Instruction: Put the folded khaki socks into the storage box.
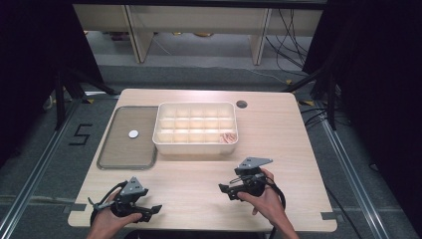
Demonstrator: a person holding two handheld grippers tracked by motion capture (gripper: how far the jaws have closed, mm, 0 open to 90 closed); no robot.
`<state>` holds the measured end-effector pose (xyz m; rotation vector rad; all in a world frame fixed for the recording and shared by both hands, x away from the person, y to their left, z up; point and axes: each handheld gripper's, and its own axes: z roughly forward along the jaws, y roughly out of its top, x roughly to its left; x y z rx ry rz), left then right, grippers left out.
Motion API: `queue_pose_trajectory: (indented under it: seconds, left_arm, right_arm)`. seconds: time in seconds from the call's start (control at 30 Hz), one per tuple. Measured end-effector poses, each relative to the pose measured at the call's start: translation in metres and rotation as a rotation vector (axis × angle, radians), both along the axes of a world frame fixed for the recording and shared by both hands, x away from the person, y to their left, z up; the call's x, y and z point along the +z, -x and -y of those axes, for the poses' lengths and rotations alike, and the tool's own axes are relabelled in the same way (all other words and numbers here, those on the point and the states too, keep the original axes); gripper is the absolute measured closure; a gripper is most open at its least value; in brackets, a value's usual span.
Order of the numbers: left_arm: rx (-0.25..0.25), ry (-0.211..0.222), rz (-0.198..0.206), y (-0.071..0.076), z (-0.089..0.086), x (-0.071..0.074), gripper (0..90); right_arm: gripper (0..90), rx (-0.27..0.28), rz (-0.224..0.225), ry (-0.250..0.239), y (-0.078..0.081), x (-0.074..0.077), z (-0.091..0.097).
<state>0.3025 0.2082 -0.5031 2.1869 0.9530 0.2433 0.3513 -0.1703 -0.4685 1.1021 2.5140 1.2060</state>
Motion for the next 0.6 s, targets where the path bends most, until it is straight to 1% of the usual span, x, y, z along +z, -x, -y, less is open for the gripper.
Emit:
queue_pose_trajectory:
  seconds: [0.03,0.07,0.1,0.13,0.2,0.23,0.27,0.37,0.4,0.5,0.53,0.57,0.6]
  left_arm:
    - [-0.011,-0.006,-0.006,0.000,0.000,0.001,22.3]
    - [-0.004,0.006,-0.002,0.000,0.000,0.000,22.3]
    - [-0.002,0.007,-0.001,0.000,0.000,0.000,22.3]
    - [0.000,-0.002,0.002,0.000,0.000,0.000,22.3]
    - [-0.001,-0.003,0.002,0.000,0.000,0.000,22.3]
    - [-0.001,-0.003,0.002,0.000,0.000,0.000,22.3]
    - [-0.001,-0.003,0.003,0.000,0.000,0.000,22.3]
    - [-0.004,-0.004,0.003,0.000,0.001,0.000,22.3]
    - [-0.004,-0.004,0.003,0.000,0.001,0.000,22.3]
    - [-0.004,-0.004,0.001,0.000,0.001,-0.001,22.3]
    - [-0.006,0.001,-0.003,0.001,0.001,0.000,22.3]
    - [-0.006,0.001,-0.003,0.001,0.001,0.000,22.3]
    - [-0.003,0.004,-0.003,0.001,0.001,0.000,22.3]
  right_arm:
    - [17.1,-0.006,-0.012,0.002,0.002,-0.003,0.001]
    - [17.1,-0.006,-0.012,0.002,0.002,-0.003,0.001]
    - [17.1,-0.005,-0.008,0.009,0.003,-0.004,0.002]
    - [17.1,-0.004,-0.013,0.007,0.004,-0.005,0.003]
    - [16.9,-0.010,-0.015,0.011,0.006,-0.008,0.004]
    - [16.9,-0.005,-0.017,-0.004,0.007,-0.011,0.004]
    - [16.9,-0.008,-0.016,0.012,0.009,-0.011,0.005]
    - [16.9,-0.014,-0.032,0.020,0.013,-0.014,0.006]
    - [16.9,-0.014,-0.019,0.018,0.014,-0.016,0.007]
    - [16.9,-0.009,-0.027,0.019,0.018,-0.019,0.008]
    - [16.9,-0.012,-0.019,0.023,0.019,-0.020,0.008]
    - [16.9,-0.017,-0.036,0.028,0.021,-0.020,0.008]
    - [16.9,-0.011,-0.026,0.030,0.021,-0.022,0.008]
